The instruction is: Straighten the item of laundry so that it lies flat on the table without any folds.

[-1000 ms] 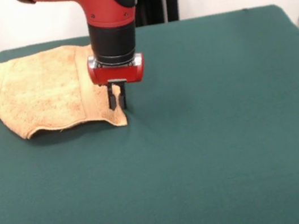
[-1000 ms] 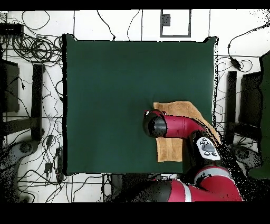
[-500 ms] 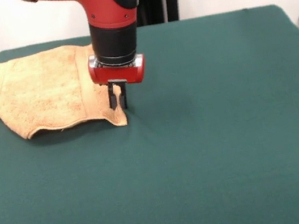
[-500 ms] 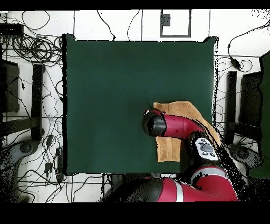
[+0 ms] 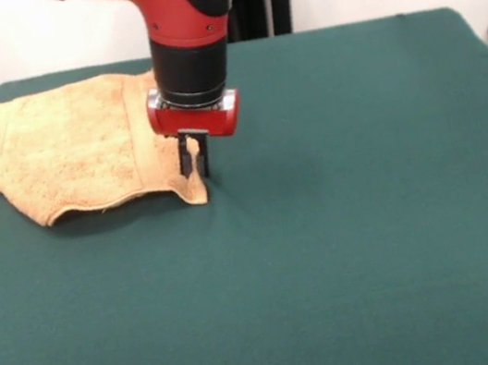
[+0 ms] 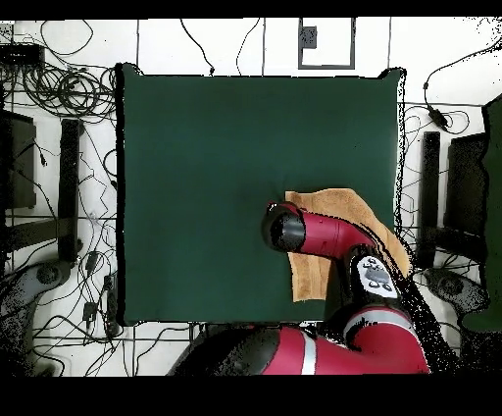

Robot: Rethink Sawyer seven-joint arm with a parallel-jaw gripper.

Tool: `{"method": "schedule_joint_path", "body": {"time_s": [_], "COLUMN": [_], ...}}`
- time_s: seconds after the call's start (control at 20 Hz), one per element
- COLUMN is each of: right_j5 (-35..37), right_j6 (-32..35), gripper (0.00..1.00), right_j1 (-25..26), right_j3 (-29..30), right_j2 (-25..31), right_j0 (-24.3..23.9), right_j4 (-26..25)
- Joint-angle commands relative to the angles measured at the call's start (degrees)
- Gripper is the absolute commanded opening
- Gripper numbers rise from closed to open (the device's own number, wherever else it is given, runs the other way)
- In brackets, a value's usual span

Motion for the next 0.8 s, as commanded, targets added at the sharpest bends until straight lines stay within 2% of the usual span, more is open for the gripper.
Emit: {"method": "schedule_joint_path", "body": {"time_s": [0.05, 0.5, 0.8], "right_j5": [3.24, 5.23, 5.31], "right_j6": [14.02, 12.67, 12.67], "gripper": [0.00, 0.00, 0.00], "right_j1": [3.80, 4.08, 3.93], "right_j3": [2.35, 0.76, 1.47], "right_j2": [6.99, 3.19, 3.86], "right_j0": [6.99, 12.05, 12.17], "right_j4": [6.78, 8.61, 10.93]}}
